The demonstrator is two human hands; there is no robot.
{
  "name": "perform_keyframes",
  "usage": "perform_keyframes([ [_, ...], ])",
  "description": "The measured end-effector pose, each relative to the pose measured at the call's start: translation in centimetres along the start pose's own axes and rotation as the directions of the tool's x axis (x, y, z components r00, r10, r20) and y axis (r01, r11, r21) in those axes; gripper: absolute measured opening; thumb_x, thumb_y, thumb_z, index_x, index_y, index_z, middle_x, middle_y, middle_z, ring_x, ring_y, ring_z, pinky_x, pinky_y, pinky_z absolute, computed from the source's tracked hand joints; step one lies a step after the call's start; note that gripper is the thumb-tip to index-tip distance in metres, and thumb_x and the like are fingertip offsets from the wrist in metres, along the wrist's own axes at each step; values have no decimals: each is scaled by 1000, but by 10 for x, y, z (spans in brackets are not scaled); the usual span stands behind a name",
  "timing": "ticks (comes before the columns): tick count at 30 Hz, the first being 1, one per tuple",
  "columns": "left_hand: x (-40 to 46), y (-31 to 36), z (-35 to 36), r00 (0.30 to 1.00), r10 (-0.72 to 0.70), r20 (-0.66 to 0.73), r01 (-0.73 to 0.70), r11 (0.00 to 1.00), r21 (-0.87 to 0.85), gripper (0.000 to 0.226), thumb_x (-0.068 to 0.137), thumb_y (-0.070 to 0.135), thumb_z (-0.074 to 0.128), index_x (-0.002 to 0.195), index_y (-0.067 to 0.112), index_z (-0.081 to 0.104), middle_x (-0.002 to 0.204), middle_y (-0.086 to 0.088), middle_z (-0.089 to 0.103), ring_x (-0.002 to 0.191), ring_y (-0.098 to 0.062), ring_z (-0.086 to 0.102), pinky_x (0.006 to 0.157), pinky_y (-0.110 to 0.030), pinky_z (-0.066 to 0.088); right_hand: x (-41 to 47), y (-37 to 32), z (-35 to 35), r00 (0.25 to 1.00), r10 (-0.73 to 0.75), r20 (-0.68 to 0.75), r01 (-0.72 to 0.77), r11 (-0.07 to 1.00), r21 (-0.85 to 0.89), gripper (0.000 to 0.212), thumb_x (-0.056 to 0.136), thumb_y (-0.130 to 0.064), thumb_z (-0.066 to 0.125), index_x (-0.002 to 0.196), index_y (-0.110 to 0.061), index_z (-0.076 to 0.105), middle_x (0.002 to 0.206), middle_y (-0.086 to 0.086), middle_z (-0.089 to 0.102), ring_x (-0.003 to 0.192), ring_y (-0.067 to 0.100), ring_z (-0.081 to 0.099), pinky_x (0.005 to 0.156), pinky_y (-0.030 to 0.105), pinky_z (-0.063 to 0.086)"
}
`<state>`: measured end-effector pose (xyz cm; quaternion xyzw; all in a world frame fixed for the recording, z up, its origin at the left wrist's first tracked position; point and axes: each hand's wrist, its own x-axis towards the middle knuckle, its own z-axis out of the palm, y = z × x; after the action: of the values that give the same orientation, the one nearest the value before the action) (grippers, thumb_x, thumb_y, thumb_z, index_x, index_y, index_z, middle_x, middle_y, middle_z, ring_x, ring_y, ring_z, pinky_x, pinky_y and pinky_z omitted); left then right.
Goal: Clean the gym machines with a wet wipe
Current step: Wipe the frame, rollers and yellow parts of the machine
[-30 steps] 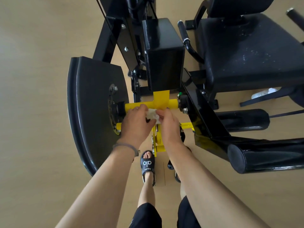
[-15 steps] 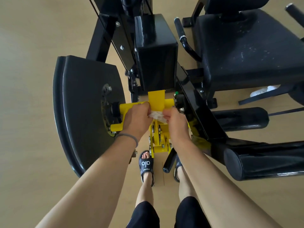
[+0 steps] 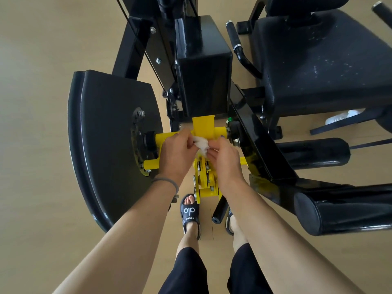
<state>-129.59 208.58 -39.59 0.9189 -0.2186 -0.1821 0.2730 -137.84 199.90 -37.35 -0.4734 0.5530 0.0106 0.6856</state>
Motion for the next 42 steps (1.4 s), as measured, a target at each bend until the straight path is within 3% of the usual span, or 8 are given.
perform_keyframes([
  [5,14,17,-29,996,-27,-87,4,967,-254,17,82,13,74,82,11,57,71,4,60,65,-9,57,60,-25,51,-16,-29,5,987,-145,66,131,976,175,32,101,-24,45,92,-18,76,101,6,76,105,21,71,103,43,52],
  [10,8,38,-49,988,-145,60,155,840,-520,14,86,12,70,98,19,66,89,3,73,89,-15,70,85,-42,60,-36,-44,5,955,-284,79,273,954,126,27,100,-32,48,94,-32,74,102,-2,74,107,19,67,104,48,50],
  [15,-22,54,-50,968,-103,231,228,750,-621,13,90,6,65,101,11,68,93,-6,74,92,-22,72,91,-46,59,-63,-44,-8,950,-297,100,293,955,52,22,102,-35,48,94,-40,68,100,-13,69,100,2,63,91,28,50],
  [21,-55,75,-59,965,-130,226,238,794,-559,10,91,20,60,85,19,67,85,-7,68,86,-31,66,87,-54,57,-101,-35,-19,924,-381,-13,381,924,9,23,103,-27,46,95,-27,67,92,-16,65,80,-12,58,68,14,42],
  [26,-82,99,-77,959,-115,259,230,849,-476,18,94,27,59,79,17,58,71,-2,61,70,-18,56,66,-36,52,-137,-25,-29,908,-411,-84,412,911,-9,25,104,-26,44,92,-23,66,93,-3,67,89,5,64,71,18,50],
  [30,-104,112,-90,949,-131,286,251,862,-440,17,94,23,57,81,13,56,68,-1,60,67,-16,57,56,-23,50,-167,-14,-36,892,-441,-104,443,897,-3,25,101,-28,46,106,-22,69,104,-2,69,98,11,67,85,34,60],
  [36,-157,151,-85,902,-162,400,354,808,-471,13,94,10,55,84,9,63,73,-10,65,65,-23,65,71,-38,62,-206,4,-95,926,-363,-103,377,890,257,28,106,-23,44,105,-13,70,95,3,73,87,11,70,70,22,56],
  [42,-227,213,-26,951,3,309,104,938,-330,15,94,18,54,82,13,61,68,-4,62,63,-23,58,66,-40,56,-223,39,-200,896,-419,-147,439,884,160,21,96,-16,54,106,-19,72,100,-3,71,95,12,67,84,31,57],
])
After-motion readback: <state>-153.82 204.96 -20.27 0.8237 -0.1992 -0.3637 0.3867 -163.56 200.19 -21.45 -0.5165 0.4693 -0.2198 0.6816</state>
